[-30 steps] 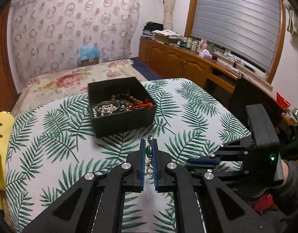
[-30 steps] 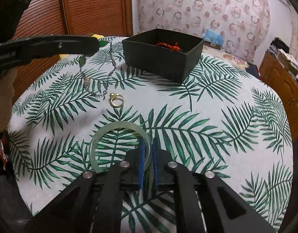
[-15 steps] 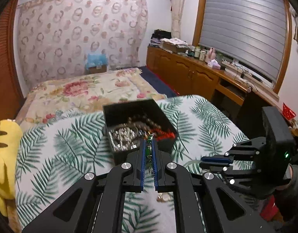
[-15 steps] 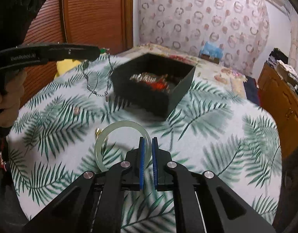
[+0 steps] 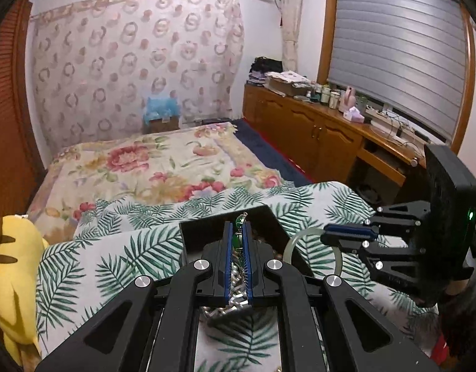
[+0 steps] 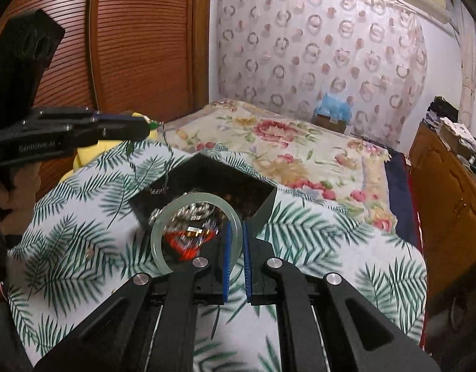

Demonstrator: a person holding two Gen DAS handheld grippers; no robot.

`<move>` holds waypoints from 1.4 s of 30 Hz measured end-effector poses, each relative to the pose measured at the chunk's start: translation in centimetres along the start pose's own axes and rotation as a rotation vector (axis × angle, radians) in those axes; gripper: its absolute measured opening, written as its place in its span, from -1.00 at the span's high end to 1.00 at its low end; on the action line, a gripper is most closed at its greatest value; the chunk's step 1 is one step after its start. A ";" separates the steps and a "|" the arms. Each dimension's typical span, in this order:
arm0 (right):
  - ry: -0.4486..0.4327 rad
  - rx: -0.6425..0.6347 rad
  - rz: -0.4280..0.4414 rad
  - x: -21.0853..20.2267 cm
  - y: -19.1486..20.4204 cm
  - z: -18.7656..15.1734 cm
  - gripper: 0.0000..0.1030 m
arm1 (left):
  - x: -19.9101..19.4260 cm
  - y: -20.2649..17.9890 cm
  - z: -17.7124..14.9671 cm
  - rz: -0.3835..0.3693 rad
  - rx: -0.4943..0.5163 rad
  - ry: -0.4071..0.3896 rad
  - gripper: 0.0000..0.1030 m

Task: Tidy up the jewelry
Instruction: 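Lower the jade bangle into the box with the right while the left releases the chain there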

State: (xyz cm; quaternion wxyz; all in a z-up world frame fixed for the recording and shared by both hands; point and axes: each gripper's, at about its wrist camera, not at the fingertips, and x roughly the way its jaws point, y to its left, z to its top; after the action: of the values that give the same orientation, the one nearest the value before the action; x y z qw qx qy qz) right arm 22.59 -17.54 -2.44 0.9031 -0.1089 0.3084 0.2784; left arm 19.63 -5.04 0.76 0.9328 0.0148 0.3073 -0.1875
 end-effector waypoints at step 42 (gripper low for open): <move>-0.028 0.099 0.078 4.9 -2.5 1.1 0.80 | 6.8 1.6 1.7 0.051 -0.017 0.074 0.89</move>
State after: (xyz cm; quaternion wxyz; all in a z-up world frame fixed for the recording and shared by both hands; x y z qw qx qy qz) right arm 27.79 -16.99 -4.55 0.8999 -0.0480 0.3134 0.2994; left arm 26.18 -6.11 -1.89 0.9254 0.0215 0.3427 -0.1605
